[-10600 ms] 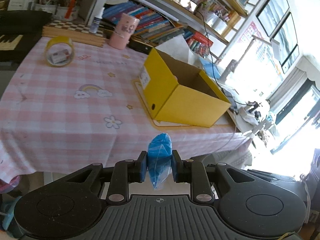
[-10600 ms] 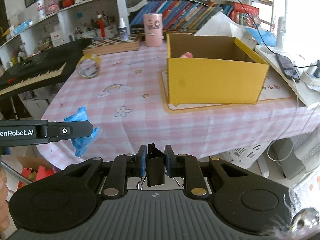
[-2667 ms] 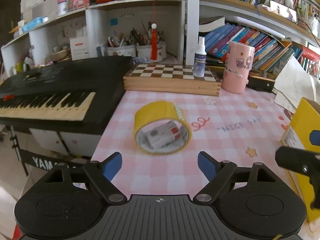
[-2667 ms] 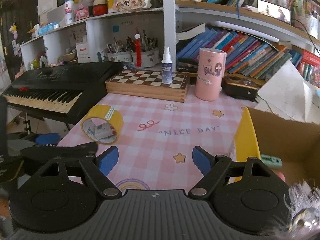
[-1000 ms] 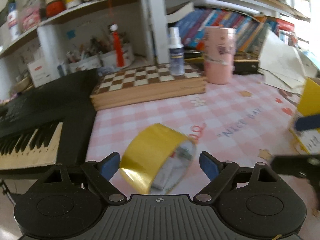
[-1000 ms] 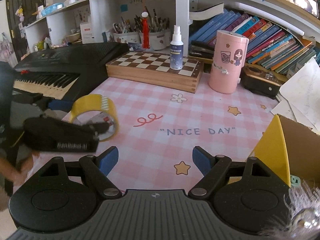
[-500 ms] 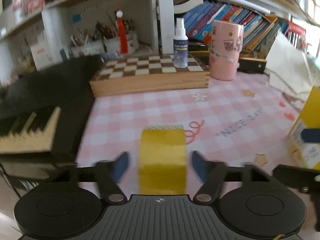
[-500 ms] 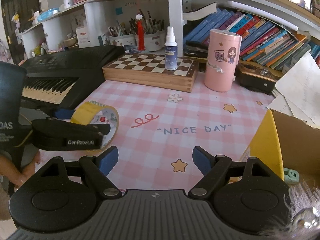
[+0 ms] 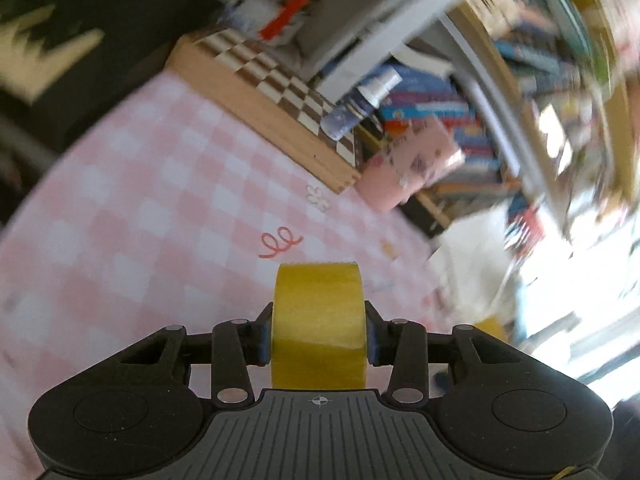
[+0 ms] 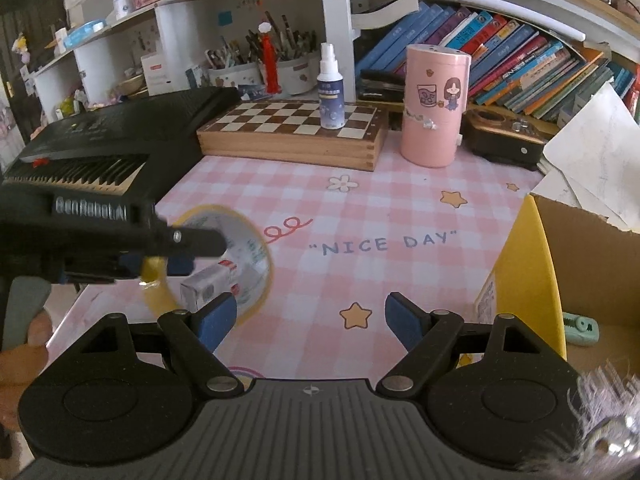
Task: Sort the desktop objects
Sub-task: 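Grasp the yellow tape roll with the left tool while the right tool grasps the white box, then carry the tape roll and white box with both tools over the yellow box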
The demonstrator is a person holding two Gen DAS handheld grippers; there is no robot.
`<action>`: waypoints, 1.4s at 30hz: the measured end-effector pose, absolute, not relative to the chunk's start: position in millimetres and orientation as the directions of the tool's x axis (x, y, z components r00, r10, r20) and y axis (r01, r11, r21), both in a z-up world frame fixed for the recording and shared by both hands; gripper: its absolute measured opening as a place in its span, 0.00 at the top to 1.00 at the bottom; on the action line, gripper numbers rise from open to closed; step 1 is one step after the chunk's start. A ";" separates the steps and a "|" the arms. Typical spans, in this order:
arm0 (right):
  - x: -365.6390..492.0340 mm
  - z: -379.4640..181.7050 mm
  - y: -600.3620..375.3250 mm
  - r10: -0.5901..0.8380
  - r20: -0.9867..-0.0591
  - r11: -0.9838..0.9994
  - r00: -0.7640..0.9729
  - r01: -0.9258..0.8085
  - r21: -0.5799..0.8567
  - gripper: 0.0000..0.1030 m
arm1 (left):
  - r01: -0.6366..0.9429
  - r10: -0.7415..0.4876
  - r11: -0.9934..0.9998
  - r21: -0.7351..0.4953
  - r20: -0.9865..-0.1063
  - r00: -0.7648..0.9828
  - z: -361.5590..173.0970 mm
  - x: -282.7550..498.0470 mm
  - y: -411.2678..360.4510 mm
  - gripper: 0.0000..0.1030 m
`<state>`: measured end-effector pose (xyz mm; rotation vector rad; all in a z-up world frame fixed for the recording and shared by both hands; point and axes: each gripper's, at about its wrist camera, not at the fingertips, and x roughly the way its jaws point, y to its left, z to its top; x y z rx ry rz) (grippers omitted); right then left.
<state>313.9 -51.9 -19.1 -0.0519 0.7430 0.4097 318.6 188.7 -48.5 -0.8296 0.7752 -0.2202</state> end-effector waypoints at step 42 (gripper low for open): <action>320.5 -32.4 20.2 0.417 -0.679 0.834 0.604 -0.552 0.021 0.48 | -0.191 -0.209 0.748 -0.636 -0.498 0.842 3.6 204.8 244.7 0.61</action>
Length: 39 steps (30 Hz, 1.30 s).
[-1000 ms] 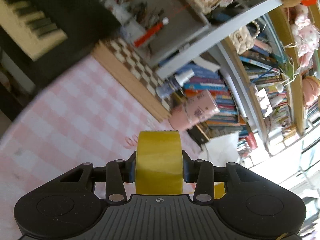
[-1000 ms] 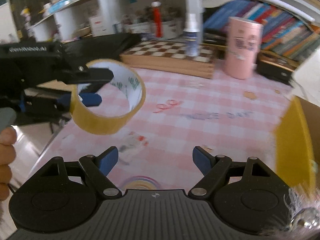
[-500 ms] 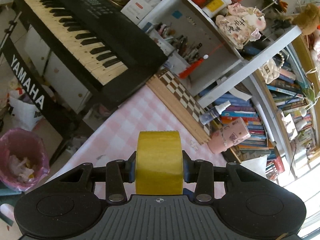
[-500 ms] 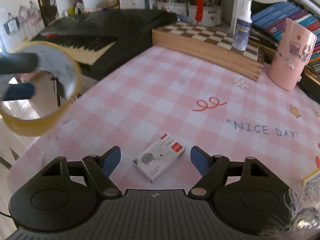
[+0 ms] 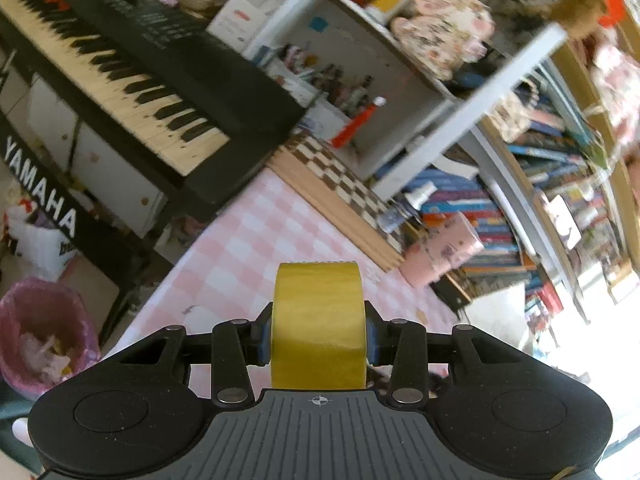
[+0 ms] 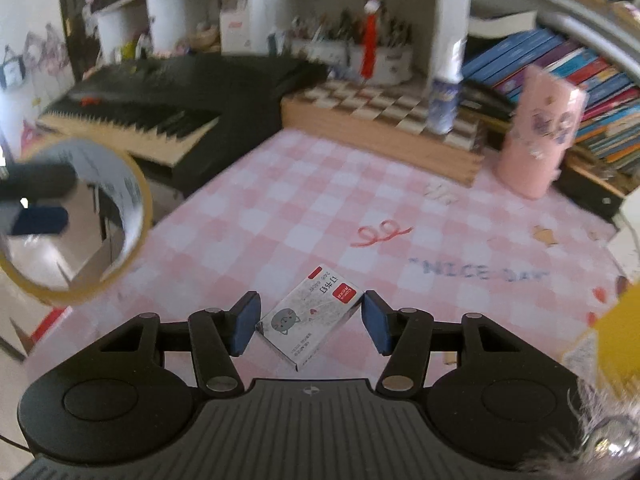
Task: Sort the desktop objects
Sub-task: 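Carry the tape roll and white box with both tools over the yellow box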
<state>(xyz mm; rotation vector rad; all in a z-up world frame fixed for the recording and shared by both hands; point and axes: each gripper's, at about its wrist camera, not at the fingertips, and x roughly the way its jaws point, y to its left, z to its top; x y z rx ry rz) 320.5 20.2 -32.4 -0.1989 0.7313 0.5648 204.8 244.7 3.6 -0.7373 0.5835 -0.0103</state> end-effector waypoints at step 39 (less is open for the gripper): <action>34.9 12.1 -68.8 0.226 -0.669 0.973 0.708 -0.196 0.120 0.48 | 0.163 -0.445 0.860 -0.483 -0.555 0.703 13.0 35.7 155.7 0.61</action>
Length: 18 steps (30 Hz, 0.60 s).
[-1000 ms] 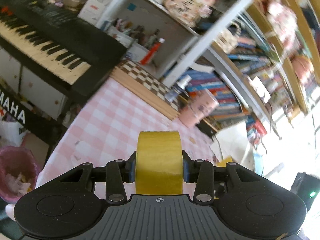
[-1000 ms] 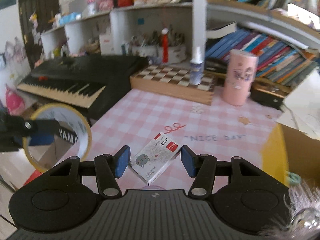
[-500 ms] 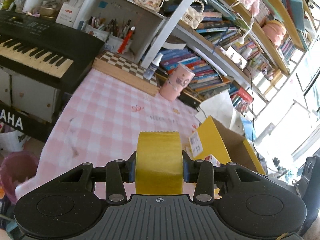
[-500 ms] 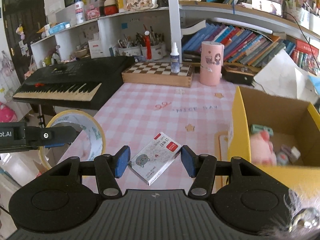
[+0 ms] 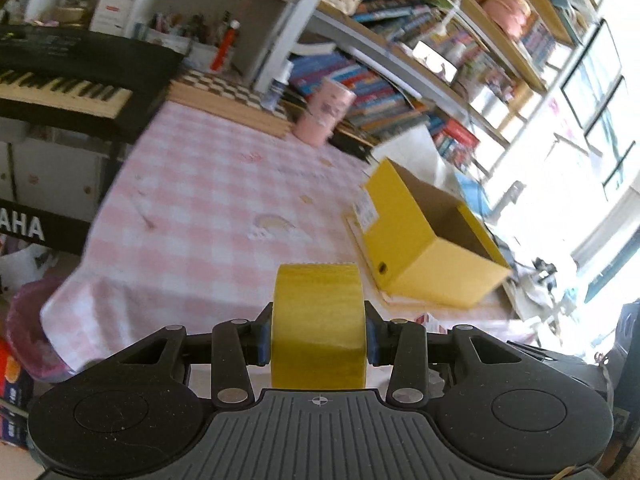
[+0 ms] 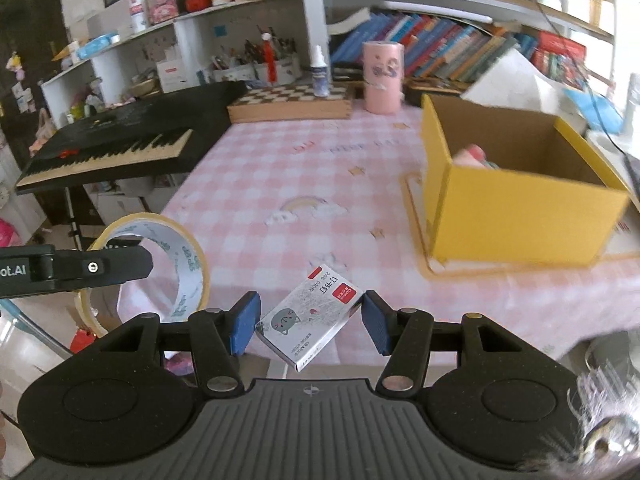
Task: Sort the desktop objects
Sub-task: 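Carry the tape roll and white box with both tools over the yellow box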
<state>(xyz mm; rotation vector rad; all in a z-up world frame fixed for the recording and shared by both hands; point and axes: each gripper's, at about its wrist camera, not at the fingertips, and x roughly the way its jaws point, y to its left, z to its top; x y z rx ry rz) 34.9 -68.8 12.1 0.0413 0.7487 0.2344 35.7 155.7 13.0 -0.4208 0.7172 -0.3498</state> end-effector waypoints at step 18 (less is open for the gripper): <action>-7.0 11.4 -125.2 0.053 -0.690 0.996 0.722 0.013 0.090 0.48 | 0.363 -0.622 0.775 -0.516 -0.526 0.580 8.9 42.7 90.2 0.61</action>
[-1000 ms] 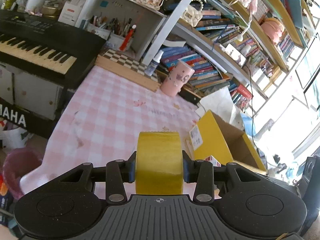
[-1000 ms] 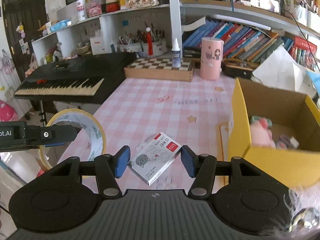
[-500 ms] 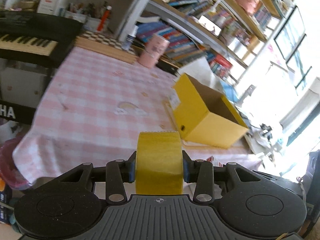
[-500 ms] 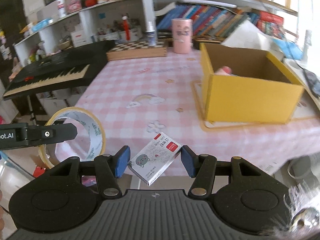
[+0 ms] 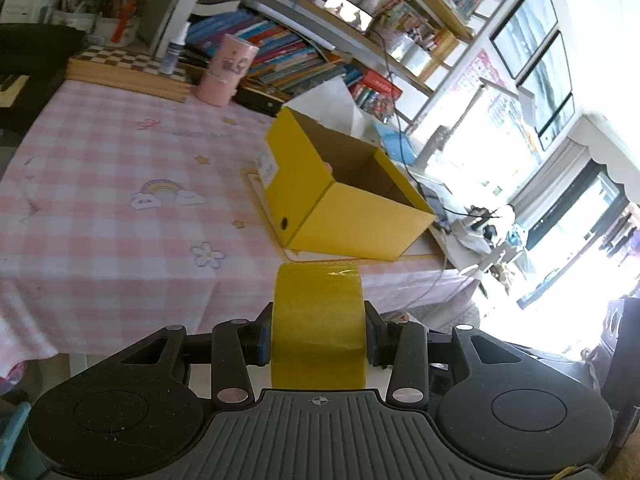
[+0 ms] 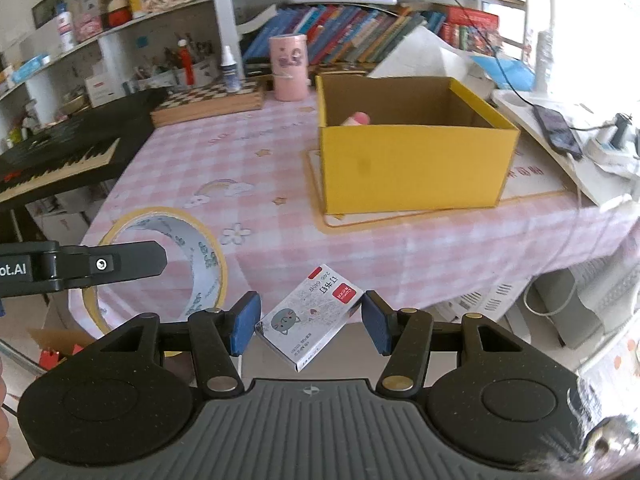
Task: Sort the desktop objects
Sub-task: 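Carry the tape roll and white box with both tools over the yellow box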
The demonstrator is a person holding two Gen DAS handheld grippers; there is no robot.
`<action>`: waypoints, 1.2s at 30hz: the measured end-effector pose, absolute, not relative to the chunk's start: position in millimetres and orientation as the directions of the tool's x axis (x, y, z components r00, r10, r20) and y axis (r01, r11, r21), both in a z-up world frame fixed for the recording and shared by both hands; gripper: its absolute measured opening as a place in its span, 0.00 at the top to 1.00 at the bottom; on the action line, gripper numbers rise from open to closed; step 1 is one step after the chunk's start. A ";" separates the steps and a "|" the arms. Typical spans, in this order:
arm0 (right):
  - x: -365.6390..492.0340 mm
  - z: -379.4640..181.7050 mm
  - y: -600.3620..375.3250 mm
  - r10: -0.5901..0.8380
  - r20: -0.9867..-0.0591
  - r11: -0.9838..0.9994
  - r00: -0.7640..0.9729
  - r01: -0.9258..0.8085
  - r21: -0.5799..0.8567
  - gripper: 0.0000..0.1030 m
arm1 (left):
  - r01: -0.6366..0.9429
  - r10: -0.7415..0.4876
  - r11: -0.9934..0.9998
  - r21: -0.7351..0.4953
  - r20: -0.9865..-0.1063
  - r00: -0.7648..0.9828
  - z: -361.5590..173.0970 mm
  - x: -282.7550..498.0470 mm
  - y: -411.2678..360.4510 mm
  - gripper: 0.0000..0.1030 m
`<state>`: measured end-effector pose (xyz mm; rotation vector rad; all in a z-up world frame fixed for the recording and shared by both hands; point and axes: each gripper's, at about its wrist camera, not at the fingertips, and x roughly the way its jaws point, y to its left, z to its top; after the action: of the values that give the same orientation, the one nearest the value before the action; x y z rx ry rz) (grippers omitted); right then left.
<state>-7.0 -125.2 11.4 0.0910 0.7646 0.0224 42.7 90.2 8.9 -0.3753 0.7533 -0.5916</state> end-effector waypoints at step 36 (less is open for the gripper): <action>93.3 24.2 -293.1 0.089 -0.629 0.984 0.772 0.029 0.174 0.48 | 0.453 -0.573 0.819 -0.352 -0.518 0.635 43.0 123.5 -70.1 0.61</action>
<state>93.3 -293.1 24.2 0.1778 0.6890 0.0325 123.5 -70.1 43.0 -0.1959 0.6587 -0.5907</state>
